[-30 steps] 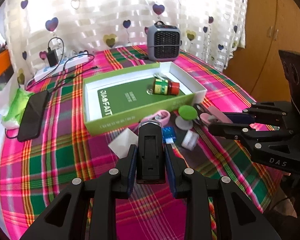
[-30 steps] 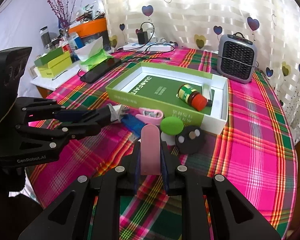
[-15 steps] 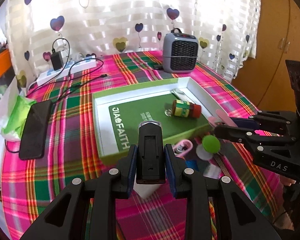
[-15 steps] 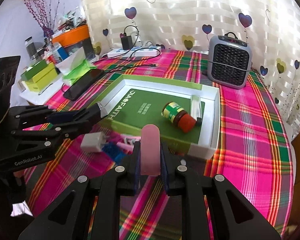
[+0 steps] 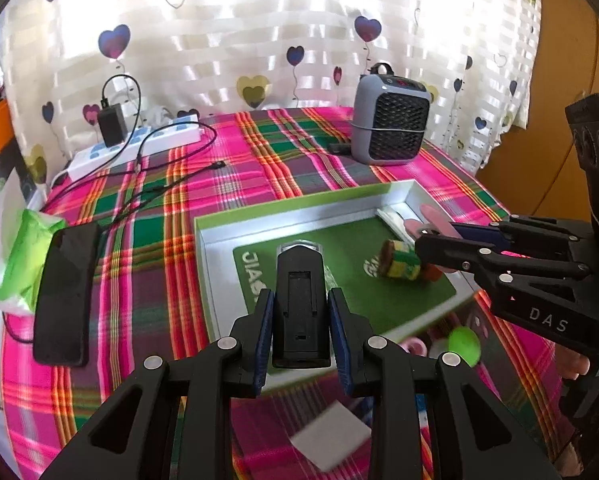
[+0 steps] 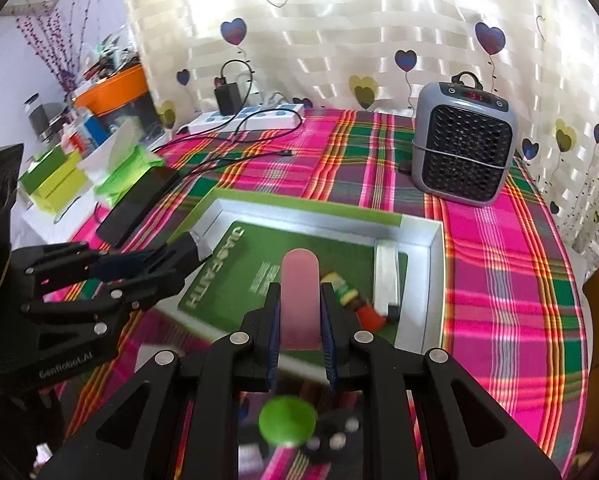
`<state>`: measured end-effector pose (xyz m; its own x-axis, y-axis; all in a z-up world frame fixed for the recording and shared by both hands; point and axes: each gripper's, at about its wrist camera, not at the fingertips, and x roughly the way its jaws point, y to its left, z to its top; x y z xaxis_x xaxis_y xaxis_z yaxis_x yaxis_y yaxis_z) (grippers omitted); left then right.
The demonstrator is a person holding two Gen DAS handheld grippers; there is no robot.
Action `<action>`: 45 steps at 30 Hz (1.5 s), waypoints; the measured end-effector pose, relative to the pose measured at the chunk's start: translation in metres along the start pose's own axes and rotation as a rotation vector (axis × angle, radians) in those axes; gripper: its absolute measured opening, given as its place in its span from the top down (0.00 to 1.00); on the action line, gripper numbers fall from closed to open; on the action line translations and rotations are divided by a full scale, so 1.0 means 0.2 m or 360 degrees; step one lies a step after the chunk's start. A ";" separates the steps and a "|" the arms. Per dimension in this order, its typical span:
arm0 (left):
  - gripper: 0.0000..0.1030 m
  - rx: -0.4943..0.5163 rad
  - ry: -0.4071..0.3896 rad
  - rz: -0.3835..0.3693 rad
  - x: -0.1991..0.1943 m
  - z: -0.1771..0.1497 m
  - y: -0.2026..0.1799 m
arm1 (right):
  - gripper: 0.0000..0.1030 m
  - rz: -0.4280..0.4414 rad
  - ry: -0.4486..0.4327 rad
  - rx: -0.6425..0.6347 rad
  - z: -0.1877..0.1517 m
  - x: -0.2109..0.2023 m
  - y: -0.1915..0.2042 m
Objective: Organize rigid objects
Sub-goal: 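Hold the black case and pink oval above the box interior with both tools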
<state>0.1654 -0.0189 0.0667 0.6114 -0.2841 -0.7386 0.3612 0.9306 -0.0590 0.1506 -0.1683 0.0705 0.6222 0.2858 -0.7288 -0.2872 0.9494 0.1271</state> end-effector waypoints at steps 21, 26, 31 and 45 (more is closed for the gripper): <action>0.75 -0.0059 0.0093 0.0039 0.27 0.11 0.11 | 0.82 -0.0059 0.0124 0.0074 0.18 0.33 -0.05; 0.75 -0.0055 0.0109 0.0075 0.30 0.10 0.11 | 0.82 -0.0057 0.0159 0.0077 0.18 0.39 -0.06; 0.75 -0.0059 0.0124 0.0091 0.33 0.10 0.12 | 0.82 -0.0055 0.0179 0.0071 0.18 0.42 -0.06; 0.75 -0.0022 0.0146 0.0105 0.38 0.10 0.09 | 0.82 -0.0076 0.0210 0.0060 0.19 0.47 -0.06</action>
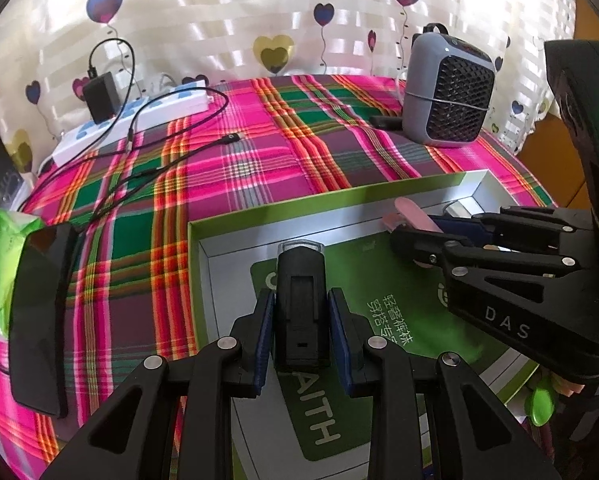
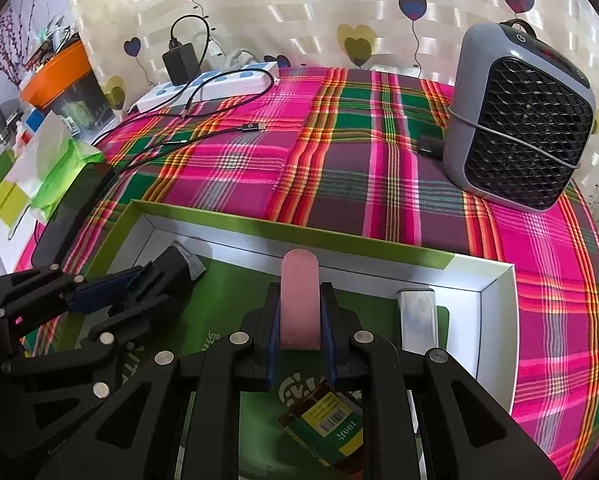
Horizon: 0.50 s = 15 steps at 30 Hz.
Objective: Organize rigid objects
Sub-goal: 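Hold the black case and pink oval above the box interior with both tools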
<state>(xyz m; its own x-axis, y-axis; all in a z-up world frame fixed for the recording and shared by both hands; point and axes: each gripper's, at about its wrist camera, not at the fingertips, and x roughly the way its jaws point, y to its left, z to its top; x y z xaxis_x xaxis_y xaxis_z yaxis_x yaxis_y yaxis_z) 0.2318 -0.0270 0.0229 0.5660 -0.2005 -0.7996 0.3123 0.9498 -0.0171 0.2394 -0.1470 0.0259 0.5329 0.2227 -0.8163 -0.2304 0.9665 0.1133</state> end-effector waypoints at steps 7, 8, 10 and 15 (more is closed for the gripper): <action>0.75 -0.0003 0.0003 0.0005 0.01 0.00 0.00 | 0.82 -0.0010 0.0009 -0.0011 0.00 0.00 0.00; 0.75 -0.0002 0.0004 0.0009 0.01 0.00 0.00 | 0.82 -0.0012 0.0009 -0.0013 0.00 0.01 0.00; 0.75 -0.0002 0.0004 0.0012 0.01 0.00 0.00 | 0.82 -0.0014 0.0009 -0.0014 0.00 0.00 0.00; 0.75 0.0001 0.0004 0.0018 0.01 0.00 -0.01 | 0.82 -0.0012 0.0010 -0.0011 0.00 0.01 0.00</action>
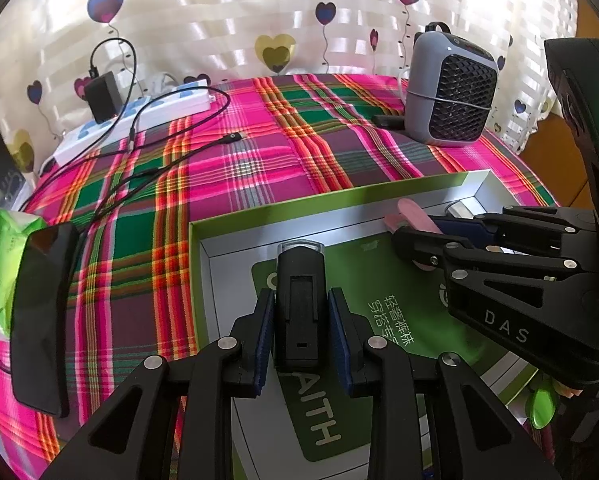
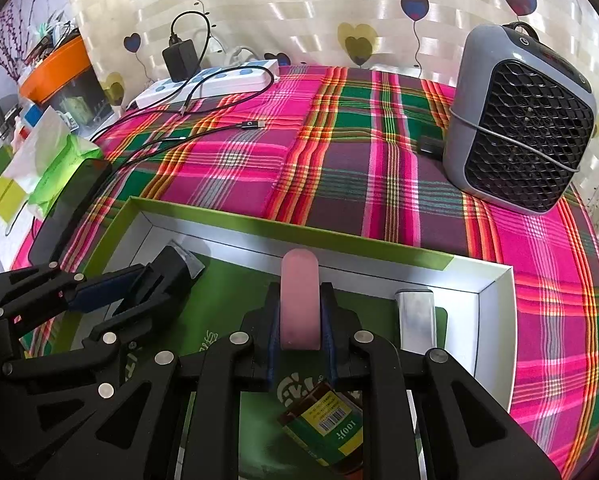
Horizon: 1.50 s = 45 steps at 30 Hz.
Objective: Organize rigid objects
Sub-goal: 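Hold the black case and pink oval above the box interior with both tools, then open left gripper releasing the black case while right gripper releases the pink oval into the box, then withdraw both tools from the box back toward the remaining items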
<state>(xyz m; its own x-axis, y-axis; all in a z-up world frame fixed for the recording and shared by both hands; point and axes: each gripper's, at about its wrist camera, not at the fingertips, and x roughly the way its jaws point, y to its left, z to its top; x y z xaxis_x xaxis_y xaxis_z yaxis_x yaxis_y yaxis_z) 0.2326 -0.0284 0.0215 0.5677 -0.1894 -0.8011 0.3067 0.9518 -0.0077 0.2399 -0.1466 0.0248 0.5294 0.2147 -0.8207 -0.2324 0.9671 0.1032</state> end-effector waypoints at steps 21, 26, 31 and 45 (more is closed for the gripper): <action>0.70 0.0015 0.0003 0.0012 -0.01 -0.01 -0.01 | 0.63 -0.0003 -0.0033 0.0033 0.00 -0.02 0.00; 0.68 -0.0024 -0.0023 0.0051 -0.05 -0.01 0.00 | 0.63 -0.0006 -0.0055 0.0039 -0.01 -0.05 0.00; 0.68 -0.0070 -0.0066 0.0050 -0.12 -0.02 0.02 | 0.63 0.0009 -0.0092 0.0042 -0.03 -0.11 0.01; 0.68 -0.0112 -0.0161 0.0070 -0.32 -0.11 0.02 | 0.63 0.0025 -0.0146 0.0049 -0.10 -0.23 0.07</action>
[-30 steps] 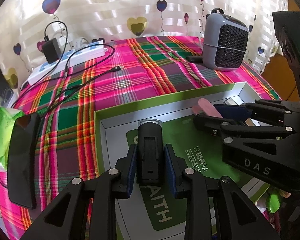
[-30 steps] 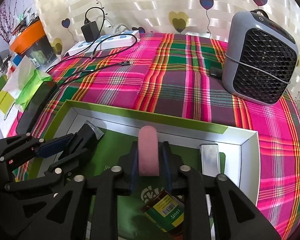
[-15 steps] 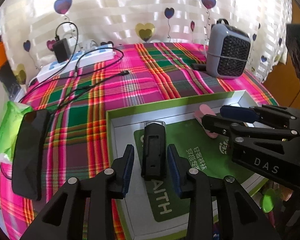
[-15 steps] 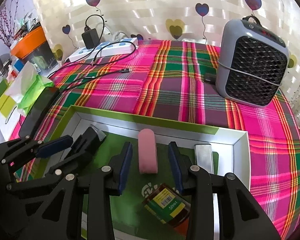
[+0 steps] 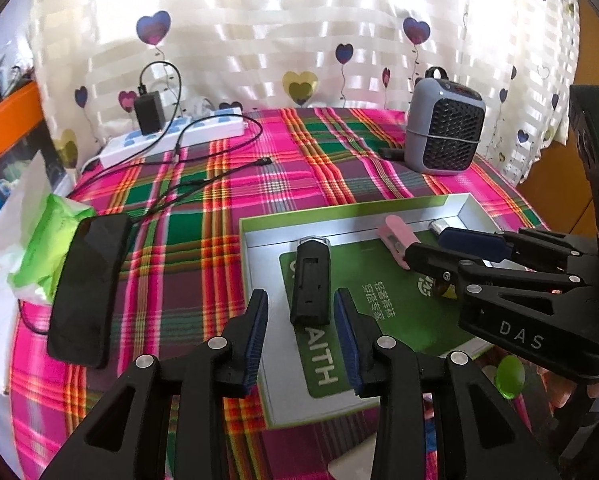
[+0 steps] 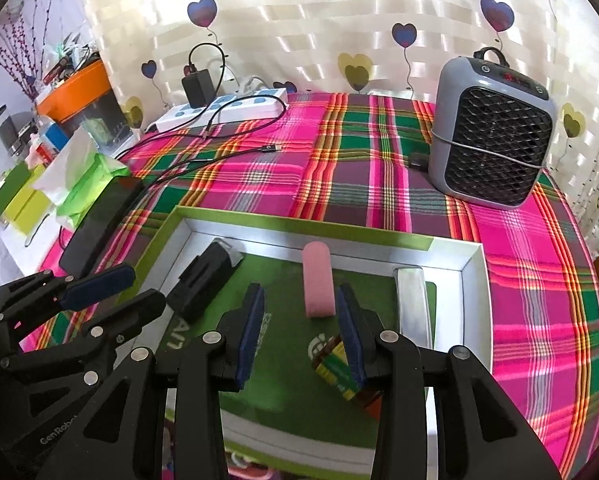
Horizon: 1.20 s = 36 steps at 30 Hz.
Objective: Organize rigid objects
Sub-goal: 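Withdraw both tools from the box back toward the remaining items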
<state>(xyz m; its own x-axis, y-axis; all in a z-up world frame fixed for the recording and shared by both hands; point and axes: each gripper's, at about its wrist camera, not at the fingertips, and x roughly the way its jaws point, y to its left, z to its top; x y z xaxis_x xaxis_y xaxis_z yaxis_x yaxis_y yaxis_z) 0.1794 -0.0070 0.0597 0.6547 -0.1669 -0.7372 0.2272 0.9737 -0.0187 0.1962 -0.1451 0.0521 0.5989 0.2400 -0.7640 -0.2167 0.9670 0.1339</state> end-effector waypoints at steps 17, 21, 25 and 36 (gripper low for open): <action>0.68 0.0009 -0.0090 0.0011 -0.24 -0.15 -0.05 | 0.63 0.0011 -0.0133 0.0021 -0.18 -0.27 0.05; 0.68 0.0003 -0.0086 -0.0017 -0.27 -0.19 -0.05 | 0.63 0.0008 -0.0145 0.0035 -0.24 -0.31 0.05; 0.68 -0.0014 -0.0070 -0.0016 -0.29 -0.25 -0.05 | 0.63 -0.0013 -0.0141 0.0031 -0.29 -0.33 0.05; 0.68 -0.0041 -0.0038 -0.0017 -0.31 -0.34 -0.03 | 0.63 -0.0023 -0.0128 0.0032 -0.41 -0.37 0.07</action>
<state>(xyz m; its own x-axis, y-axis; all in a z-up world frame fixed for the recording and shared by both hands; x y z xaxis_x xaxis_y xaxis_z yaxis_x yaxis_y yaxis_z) 0.0879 0.0084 0.0600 0.6696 -0.1804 -0.7205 0.2158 0.9755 -0.0438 0.0859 -0.1558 0.0585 0.6623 0.2312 -0.7127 -0.1927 0.9718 0.1362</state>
